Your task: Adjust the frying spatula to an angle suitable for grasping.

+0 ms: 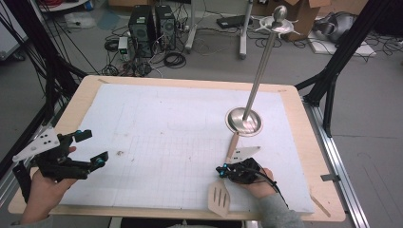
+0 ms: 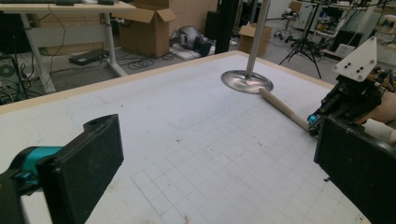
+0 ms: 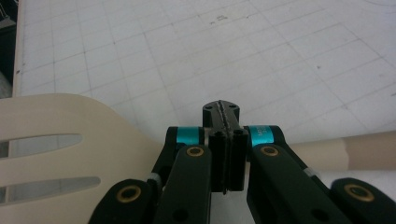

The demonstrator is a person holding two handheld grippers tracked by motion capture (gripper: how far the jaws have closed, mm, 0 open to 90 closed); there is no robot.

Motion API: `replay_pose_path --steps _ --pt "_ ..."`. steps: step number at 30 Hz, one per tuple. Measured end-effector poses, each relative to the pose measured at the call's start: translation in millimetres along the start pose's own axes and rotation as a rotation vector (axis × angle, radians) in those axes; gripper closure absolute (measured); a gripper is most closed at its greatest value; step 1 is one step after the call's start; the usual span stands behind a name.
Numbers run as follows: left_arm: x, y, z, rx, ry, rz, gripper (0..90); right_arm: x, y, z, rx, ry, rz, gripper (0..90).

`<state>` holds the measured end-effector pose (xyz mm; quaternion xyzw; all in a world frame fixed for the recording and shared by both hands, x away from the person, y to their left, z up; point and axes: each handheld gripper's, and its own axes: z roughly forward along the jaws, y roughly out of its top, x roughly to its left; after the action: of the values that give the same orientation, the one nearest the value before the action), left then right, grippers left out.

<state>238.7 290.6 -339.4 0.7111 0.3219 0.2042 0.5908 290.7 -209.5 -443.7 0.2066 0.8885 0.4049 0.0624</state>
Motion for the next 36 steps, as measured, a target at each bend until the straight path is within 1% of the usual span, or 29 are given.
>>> replay_pose_path --steps 3,9,11,13,16,18,19,20,22,24,25,27,31,32,36 --pt "-0.3 0.8 -1.1 -0.005 0.001 0.001 1.8 2.1 -5.1 -5.7 -0.001 -0.001 -0.009 90.0" --pt "-0.4 2.0 -2.7 -0.012 0.002 0.0 1.8 6.1 -14.6 -14.2 -0.014 -0.008 -0.007 90.0" --pt "-0.8 1.9 -0.9 -0.006 0.0 0.005 1.8 7.7 -14.8 -13.9 -0.017 -0.016 -0.011 90.0" --pt "-1.3 1.7 0.2 -0.007 -0.001 0.002 1.8 8.6 -14.9 -13.7 -0.02 -0.024 -0.008 90.0" --pt "-1.3 1.1 4.1 0.004 -0.006 0.003 1.8 11.0 -15.8 -14.8 -0.027 -0.033 -0.012 90.0" --pt "-1.2 0.8 5.0 0.004 -0.008 0.003 1.8 11.0 -15.2 -17.9 -0.048 -0.052 -0.02 90.0" --pt "-1.2 0.8 5.6 0.007 -0.008 0.003 1.8 11.0 -15.2 -17.9 -0.048 -0.052 -0.02 90.0" --pt "-1.1 0.7 6.8 0.006 -0.012 0.003 1.8 9.1 -14.4 -23.5 -0.077 -0.078 -0.005 90.0" --pt "-1.2 0.6 7.8 0.009 -0.013 0.002 1.8 3.0 -14.4 -30.2 -0.11 -0.121 0.023 90.0" --pt "-1.1 0.5 8.3 0.01 -0.014 0.003 1.8 -4.6 -16.4 -36.5 -0.127 -0.169 0.067 90.0" --pt "-1.1 0.2 9.3 0.01 -0.017 0.002 1.8 -8.5 -17.9 -39.2 -0.133 -0.185 0.088 90.0" --pt "-1.2 0.0 10.1 0.011 -0.017 0.002 1.8 -15.2 -20.9 -42.4 -0.133 -0.206 0.112 90.0" --pt "-0.9 -0.6 11.5 0.016 -0.018 0.0 1.8 -24.9 -24.9 -44.3 -0.124 -0.245 0.127 90.0" --pt "-0.9 -0.7 11.8 0.017 -0.017 0.0 1.8 -27.2 -25.4 -44.3 -0.127 -0.256 0.138 90.0" --pt "-1.0 -0.7 11.7 0.017 -0.017 0.002 1.8 -36.8 -27.2 -42.5 -0.123 -0.281 0.162 90.0"
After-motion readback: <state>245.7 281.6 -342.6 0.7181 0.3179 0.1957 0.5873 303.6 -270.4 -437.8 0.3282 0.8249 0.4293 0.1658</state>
